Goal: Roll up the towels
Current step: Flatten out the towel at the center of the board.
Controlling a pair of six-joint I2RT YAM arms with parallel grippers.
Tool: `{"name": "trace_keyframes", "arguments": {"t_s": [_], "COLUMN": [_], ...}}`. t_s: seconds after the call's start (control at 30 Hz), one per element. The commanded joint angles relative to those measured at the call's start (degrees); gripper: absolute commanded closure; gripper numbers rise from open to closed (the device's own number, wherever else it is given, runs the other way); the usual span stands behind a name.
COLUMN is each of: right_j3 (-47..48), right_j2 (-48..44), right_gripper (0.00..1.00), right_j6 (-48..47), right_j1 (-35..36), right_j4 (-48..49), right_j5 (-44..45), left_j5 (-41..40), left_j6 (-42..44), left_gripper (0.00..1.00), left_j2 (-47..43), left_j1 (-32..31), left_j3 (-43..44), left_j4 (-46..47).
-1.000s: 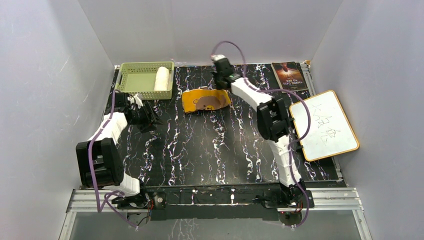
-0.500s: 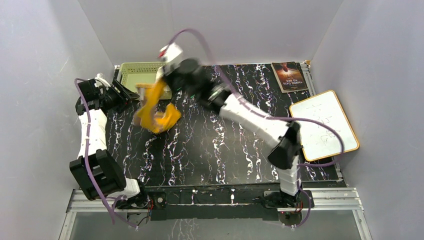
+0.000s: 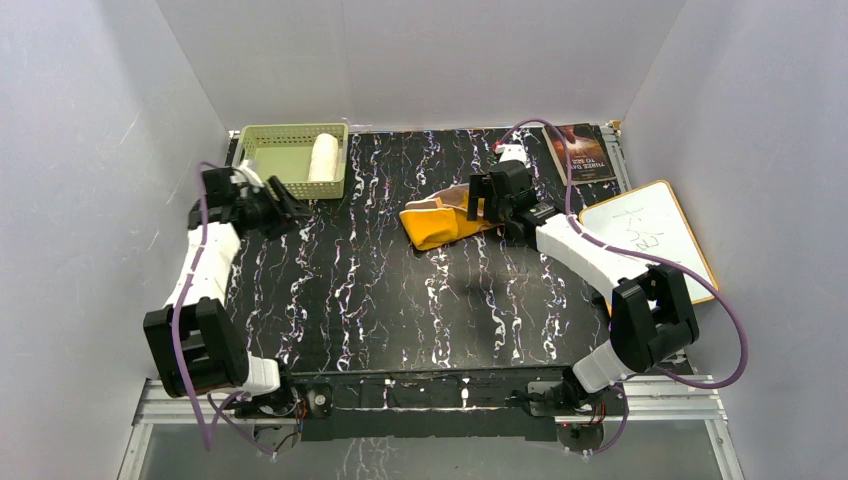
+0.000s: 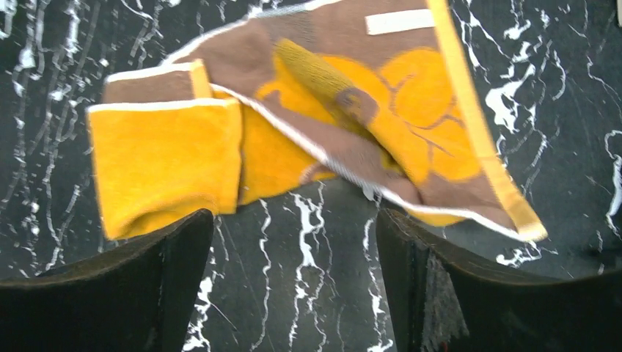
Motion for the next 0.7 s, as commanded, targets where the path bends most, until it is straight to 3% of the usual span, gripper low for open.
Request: {"name": "trace_keyframes", "arguments": {"t_s": [0.0,0.1,0.23,0.4,0.6,0.67], "right_j3": [2.80,6.98,11.05,9.02,5.56,4.05], "right_j2": [-0.59,3.37,9.46,9.85,10.46,10.84], "right_gripper": [0.19,0.19,0.18,0.18,0.15,0.14], "right_j6": [0.11,-0.54,0.47,5.78,9.33,10.17], "right_j1": [0.06,-0.80,-2.69,-8.53,-13.38,-14.13], "right_j4": [6.96,6.04,1.28,-2.83,-8.43,-9.20], "right_j5": [0.88,0.10,2.44,4.10,9.71,9.93], "left_j5": [-3.90,-5.80,-9.70,-16.91,-22.04,-23.50], "left_j6": [0.38,-3.44,-5.39,-3.34,1.35,3.80], "left_gripper": [0.46,0.46,0.46,0.44,0.40,0.35], "left_j2": [2.07,2.99,9.54,20.38,32.91,36.96], "left_j1": [-9.31,-15.89,-26.86,-38.25,-44.93,-46.98], "left_j3": [-2.37,-4.28,-0.15,10.77,27.65,33.05], "left_j4": [-0.89,3.88,7.41,6.78,3.63,1.88]}}
